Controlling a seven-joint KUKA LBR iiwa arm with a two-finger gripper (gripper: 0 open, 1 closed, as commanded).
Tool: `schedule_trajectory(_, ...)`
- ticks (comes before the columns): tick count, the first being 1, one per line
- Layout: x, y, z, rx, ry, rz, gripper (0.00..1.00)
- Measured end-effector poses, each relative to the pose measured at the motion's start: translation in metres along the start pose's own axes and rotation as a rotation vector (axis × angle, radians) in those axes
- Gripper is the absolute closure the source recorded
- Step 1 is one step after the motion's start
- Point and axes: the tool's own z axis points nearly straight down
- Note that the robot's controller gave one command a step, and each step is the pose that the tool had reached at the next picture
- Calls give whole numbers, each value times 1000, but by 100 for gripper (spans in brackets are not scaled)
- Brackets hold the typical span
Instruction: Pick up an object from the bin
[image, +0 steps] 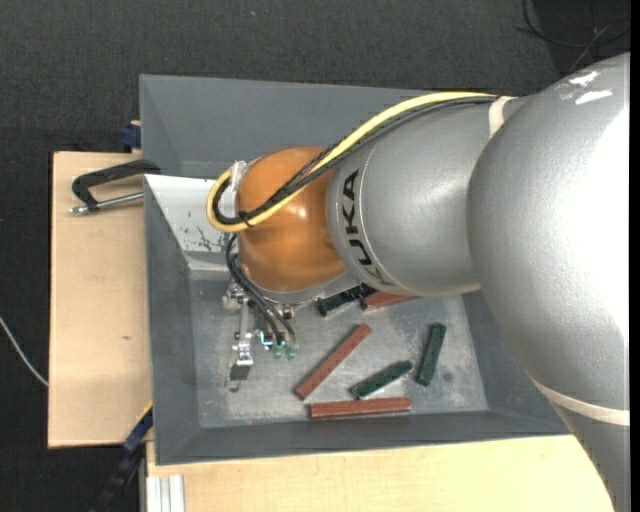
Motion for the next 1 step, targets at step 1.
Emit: schedule_trajectory(1, -2, -1, -4, -2, -8, 2, 0)
